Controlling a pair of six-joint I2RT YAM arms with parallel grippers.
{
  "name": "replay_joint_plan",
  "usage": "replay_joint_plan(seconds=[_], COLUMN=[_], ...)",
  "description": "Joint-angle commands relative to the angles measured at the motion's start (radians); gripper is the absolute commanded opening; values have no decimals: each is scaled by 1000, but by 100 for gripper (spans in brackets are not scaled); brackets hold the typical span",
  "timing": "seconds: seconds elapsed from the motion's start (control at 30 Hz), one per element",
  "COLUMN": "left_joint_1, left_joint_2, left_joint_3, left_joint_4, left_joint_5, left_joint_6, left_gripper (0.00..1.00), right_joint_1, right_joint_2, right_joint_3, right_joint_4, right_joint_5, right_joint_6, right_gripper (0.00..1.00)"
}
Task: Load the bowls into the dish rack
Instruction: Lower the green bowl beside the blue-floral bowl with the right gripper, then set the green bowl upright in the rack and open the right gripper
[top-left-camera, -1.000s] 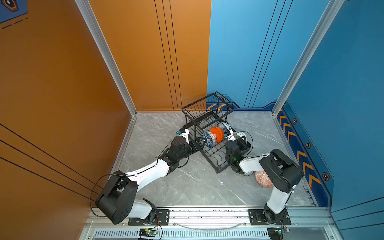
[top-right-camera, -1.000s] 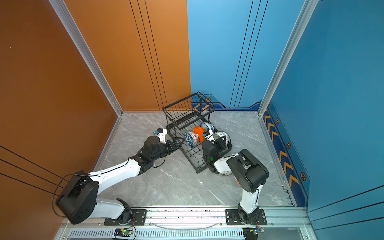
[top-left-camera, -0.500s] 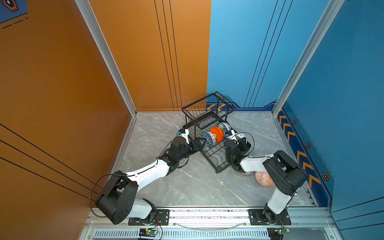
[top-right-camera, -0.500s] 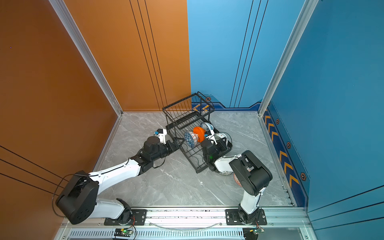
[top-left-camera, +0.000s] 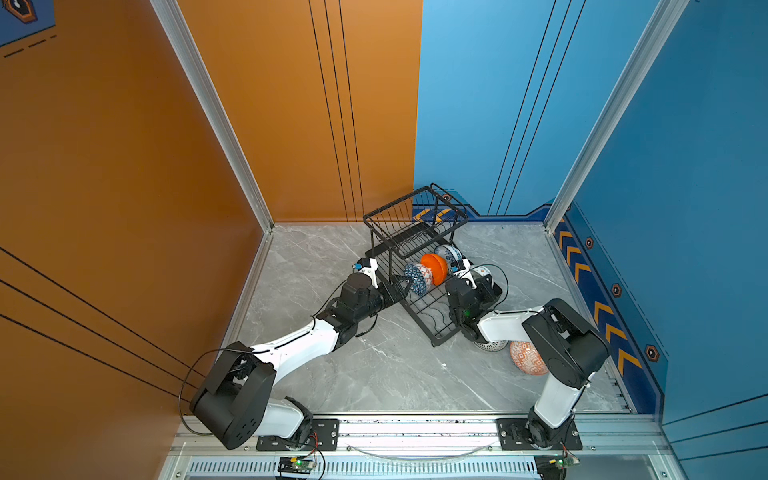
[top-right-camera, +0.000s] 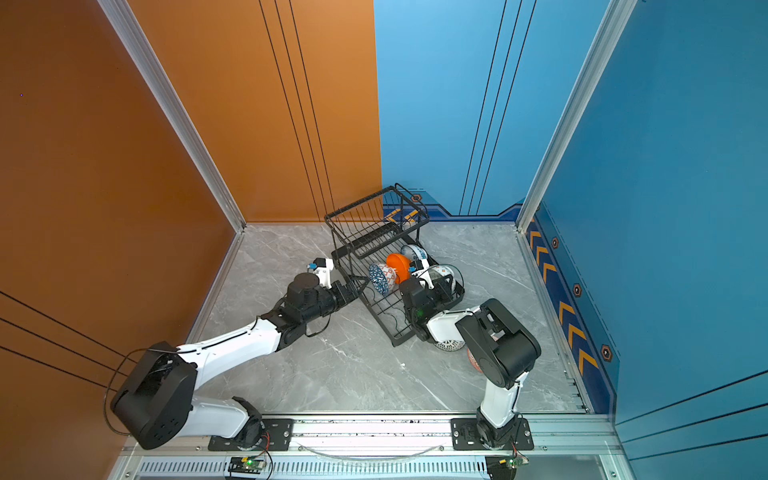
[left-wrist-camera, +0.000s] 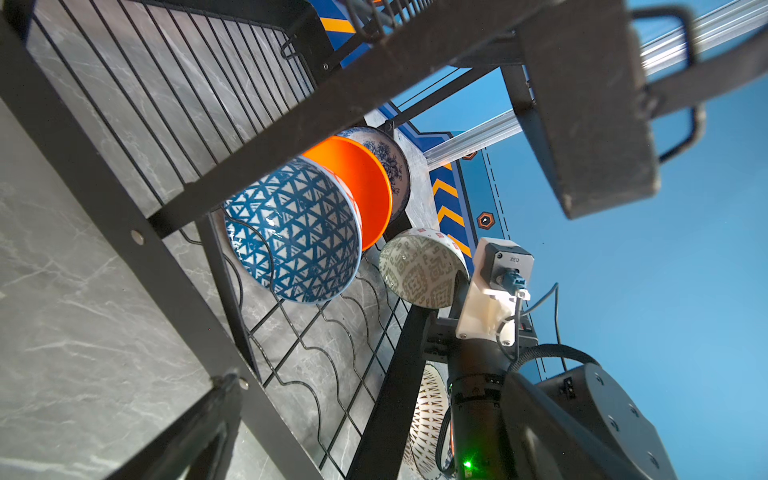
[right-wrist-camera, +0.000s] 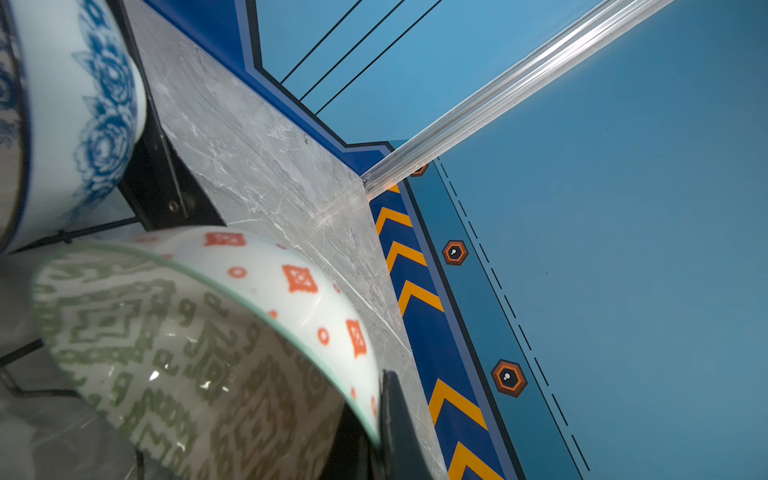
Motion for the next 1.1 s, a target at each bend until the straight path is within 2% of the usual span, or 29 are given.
replay_joint_plan(seconds=[0.0, 0.13, 0.5, 0.7, 0.83, 1.07], left_joint_1=[-2, 1, -2, -6, -11, -45], left_joint_2=[-23, -27, -5, -5, -5, -41], left_joint_3=[-7, -12, 5, 10, 10, -26], left_joint_4=[11, 11, 11, 10, 9, 8], left_joint_5=[2, 1, 3, 2, 18, 20], left_joint_6=[8, 10, 10, 10, 10, 10], left_gripper=[98, 98, 98, 98, 98, 98], right_joint_1=[12, 20, -19, -20, -10, 4], right_joint_2=[96, 153, 66, 108, 170, 224], right_joint_3=[-36, -35, -75, -33, -12, 1], right_joint_4=[112, 306, 293, 438, 594, 648], right_joint_5=[23, 53, 50, 99, 126, 126], right_joint_6=[-162, -303, -237, -355, -458, -470], right_gripper=[0, 0, 0, 0, 0, 0])
